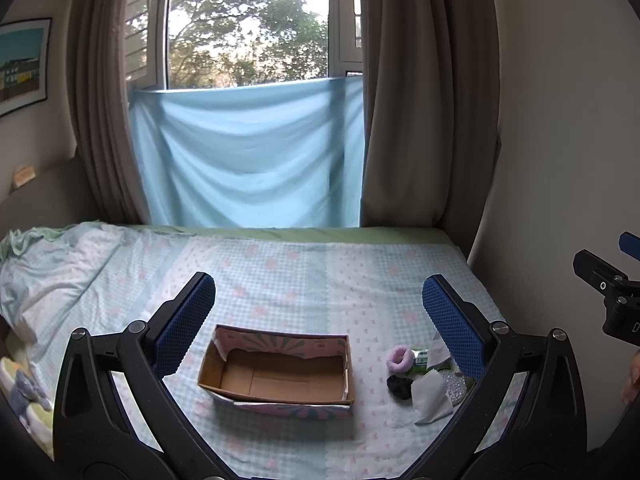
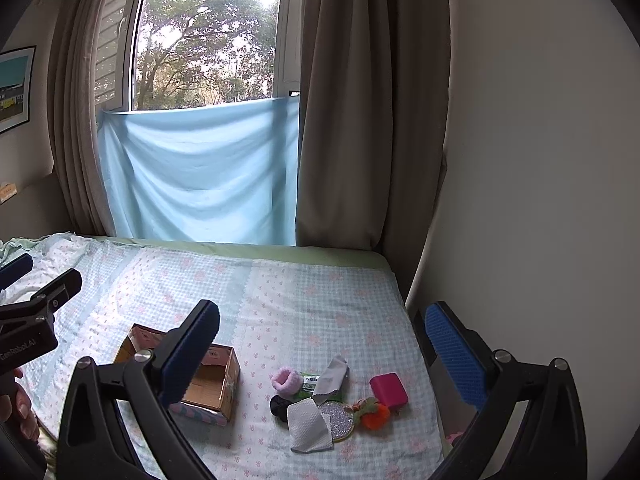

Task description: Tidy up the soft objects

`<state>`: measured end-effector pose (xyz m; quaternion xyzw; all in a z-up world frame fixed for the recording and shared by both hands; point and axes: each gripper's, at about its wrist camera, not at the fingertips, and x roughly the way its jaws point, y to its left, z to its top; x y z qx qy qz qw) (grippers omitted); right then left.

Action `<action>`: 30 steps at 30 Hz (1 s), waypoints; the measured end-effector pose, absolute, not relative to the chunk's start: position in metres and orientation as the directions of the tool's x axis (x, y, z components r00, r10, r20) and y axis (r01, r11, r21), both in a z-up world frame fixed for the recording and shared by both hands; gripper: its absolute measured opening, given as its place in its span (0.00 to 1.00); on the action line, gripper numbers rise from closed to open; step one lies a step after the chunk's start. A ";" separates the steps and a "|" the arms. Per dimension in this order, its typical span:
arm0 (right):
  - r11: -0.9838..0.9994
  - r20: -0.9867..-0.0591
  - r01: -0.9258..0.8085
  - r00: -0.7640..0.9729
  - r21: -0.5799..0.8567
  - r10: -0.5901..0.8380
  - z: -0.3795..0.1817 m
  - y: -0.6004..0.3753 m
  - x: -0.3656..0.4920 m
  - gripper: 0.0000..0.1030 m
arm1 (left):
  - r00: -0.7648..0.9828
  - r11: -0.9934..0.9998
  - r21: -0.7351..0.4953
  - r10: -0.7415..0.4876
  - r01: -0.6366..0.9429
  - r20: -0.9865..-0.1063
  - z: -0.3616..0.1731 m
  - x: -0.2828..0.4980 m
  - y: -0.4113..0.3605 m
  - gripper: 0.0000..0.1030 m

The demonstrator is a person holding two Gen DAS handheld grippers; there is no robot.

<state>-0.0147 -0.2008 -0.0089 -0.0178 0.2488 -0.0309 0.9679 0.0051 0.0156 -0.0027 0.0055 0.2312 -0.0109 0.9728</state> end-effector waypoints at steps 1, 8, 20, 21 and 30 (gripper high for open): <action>0.997 -0.480 0.051 0.875 -0.049 -0.069 -0.009 -0.201 -0.014 1.00 | 0.893 1.000 0.007 -0.017 0.022 -0.450 -0.004 0.006 0.014 1.00; 0.997 -0.478 0.052 0.876 -0.052 -0.071 -0.009 -0.200 -0.013 1.00 | 0.891 1.000 0.004 -0.019 0.023 -0.453 -0.005 0.008 0.015 1.00; 0.996 -0.476 0.072 0.875 -0.046 -0.085 -0.009 -0.197 -0.015 1.00 | 0.890 0.999 0.001 -0.028 0.032 -0.455 -0.004 0.006 0.015 1.00; 0.996 -0.477 0.074 0.875 -0.047 -0.087 -0.009 -0.196 -0.015 1.00 | 0.890 0.999 0.000 -0.029 0.032 -0.456 -0.004 0.006 0.015 1.00; 0.996 -0.476 0.074 0.875 -0.042 -0.085 -0.008 -0.197 -0.016 1.00 | 0.885 0.999 -0.015 -0.044 0.042 -0.464 -0.005 0.008 0.015 1.00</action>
